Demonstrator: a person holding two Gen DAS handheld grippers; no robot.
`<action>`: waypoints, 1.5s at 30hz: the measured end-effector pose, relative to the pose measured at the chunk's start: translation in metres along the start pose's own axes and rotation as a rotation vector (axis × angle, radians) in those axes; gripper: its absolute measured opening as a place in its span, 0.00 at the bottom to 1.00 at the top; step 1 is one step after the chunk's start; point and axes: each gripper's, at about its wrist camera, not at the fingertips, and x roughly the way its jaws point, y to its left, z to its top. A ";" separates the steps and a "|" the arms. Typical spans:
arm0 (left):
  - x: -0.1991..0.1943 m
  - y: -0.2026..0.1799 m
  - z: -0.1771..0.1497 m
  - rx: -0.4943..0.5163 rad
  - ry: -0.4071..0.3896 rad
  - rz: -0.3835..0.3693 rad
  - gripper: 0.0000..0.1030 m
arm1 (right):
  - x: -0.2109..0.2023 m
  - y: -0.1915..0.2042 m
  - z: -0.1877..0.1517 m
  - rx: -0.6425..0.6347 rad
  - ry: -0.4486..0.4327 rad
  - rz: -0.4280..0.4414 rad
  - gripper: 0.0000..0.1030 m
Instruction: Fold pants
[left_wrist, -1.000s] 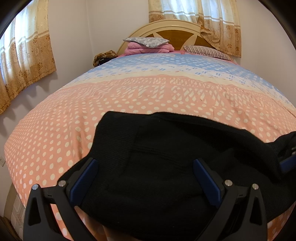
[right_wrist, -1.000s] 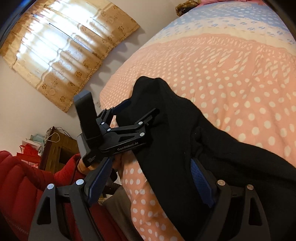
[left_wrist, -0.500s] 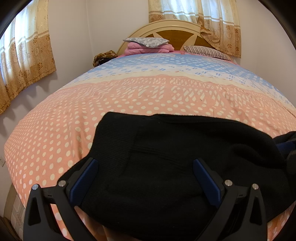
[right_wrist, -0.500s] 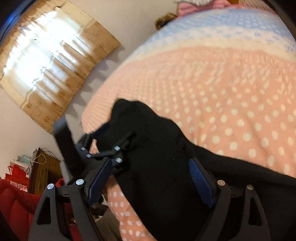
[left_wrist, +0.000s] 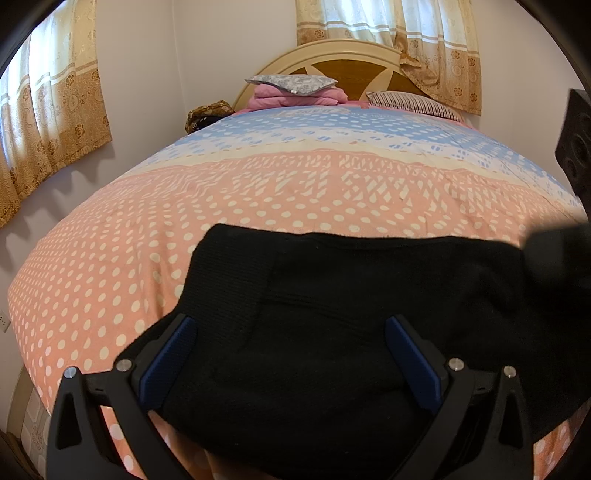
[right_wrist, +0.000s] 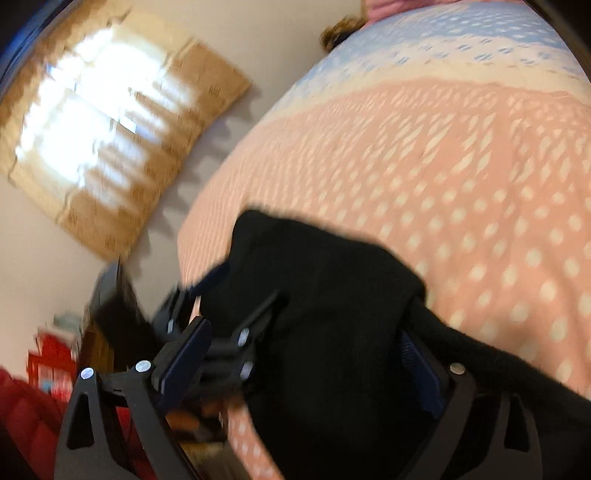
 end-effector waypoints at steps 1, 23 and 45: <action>0.000 0.000 0.000 0.000 0.001 0.000 1.00 | -0.006 -0.007 0.006 0.022 -0.033 0.001 0.94; 0.004 0.001 0.001 0.005 -0.007 0.002 1.00 | -0.065 -0.016 -0.009 -0.068 0.068 -0.233 0.23; 0.004 0.000 0.001 0.005 -0.010 0.002 1.00 | 0.007 0.007 0.011 -0.034 0.046 -0.003 0.98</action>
